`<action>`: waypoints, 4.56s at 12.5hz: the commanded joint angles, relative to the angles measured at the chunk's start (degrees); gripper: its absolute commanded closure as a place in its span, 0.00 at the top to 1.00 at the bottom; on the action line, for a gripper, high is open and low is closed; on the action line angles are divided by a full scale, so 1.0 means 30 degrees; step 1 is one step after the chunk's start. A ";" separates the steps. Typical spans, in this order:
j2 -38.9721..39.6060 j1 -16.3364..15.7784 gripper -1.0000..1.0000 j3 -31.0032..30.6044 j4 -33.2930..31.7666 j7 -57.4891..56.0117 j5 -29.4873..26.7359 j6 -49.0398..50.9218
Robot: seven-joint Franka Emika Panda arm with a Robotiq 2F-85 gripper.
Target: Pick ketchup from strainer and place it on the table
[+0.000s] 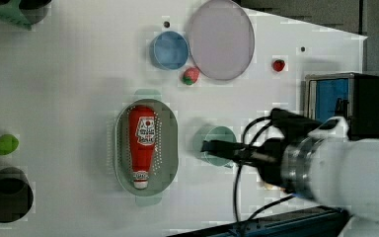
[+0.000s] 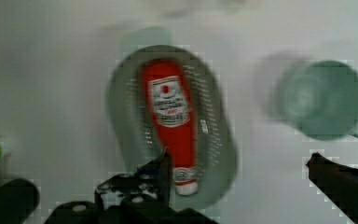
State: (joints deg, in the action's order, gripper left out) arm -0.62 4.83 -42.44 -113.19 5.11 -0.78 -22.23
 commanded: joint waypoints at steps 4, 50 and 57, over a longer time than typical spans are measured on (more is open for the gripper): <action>0.2268 0.0219 1.00 -0.1568 -0.4315 0.0747 0.1263 -0.6556; 0.5006 0.3187 0.58 0.8515 0.3666 -1.1411 0.2193 -0.0410; 0.5011 0.3214 0.58 1.0487 -0.1554 -1.1498 0.2193 -0.6558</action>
State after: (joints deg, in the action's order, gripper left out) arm 15.62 18.87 -8.50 -116.61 -26.51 6.18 -39.17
